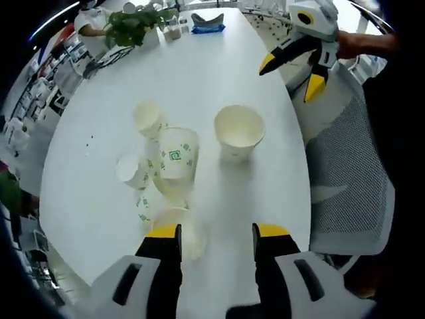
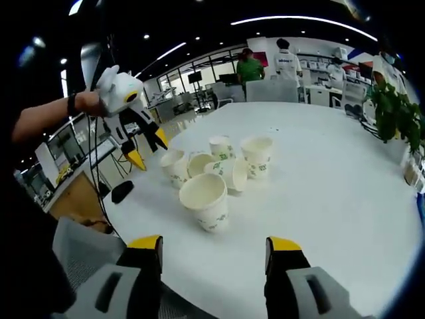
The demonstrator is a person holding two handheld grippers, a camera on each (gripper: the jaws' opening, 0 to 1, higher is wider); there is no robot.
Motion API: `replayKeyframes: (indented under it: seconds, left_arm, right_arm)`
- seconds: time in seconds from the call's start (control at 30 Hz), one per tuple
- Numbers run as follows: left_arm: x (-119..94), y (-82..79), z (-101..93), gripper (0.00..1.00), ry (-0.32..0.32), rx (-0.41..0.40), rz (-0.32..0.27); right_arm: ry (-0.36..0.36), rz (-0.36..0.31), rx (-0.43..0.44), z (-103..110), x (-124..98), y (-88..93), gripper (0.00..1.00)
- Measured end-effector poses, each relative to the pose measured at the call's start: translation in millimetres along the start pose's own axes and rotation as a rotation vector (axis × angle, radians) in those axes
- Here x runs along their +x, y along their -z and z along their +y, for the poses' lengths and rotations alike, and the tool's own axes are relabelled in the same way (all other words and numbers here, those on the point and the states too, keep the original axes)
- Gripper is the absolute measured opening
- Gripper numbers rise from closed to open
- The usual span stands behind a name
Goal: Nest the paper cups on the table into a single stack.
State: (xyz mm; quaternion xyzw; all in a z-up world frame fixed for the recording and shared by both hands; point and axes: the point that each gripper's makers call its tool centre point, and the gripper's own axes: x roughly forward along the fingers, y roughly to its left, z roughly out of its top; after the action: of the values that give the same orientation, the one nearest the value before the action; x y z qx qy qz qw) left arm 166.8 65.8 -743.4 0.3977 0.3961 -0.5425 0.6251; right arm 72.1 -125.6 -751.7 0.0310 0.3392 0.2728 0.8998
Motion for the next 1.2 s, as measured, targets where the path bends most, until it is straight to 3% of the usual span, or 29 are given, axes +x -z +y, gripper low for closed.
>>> replayKeyframes:
  seconds: [0.17,0.47,0.83,1.2]
  left_arm:
    - [5,10.6,8.0,0.40,-0.023,-0.074,-0.043]
    - [21,9.9,15.1,0.40,-0.048,-0.248,-0.151]
    - [50,26.2,21.5,0.37,-0.045,-0.293,-0.120]
    - [65,27.6,21.2,0.31,-0.044,-0.314,-0.101]
  right_arm:
    - [-0.002,-0.004,0.000,3,0,-2.9,0.62]
    - [-0.003,-0.001,0.005,9,-2,-0.9,0.62]
    - [-0.001,-0.010,-0.002,11,-8,-3.3,0.68]
    - [-0.011,-0.022,-0.003,23,-19,-3.8,0.75]
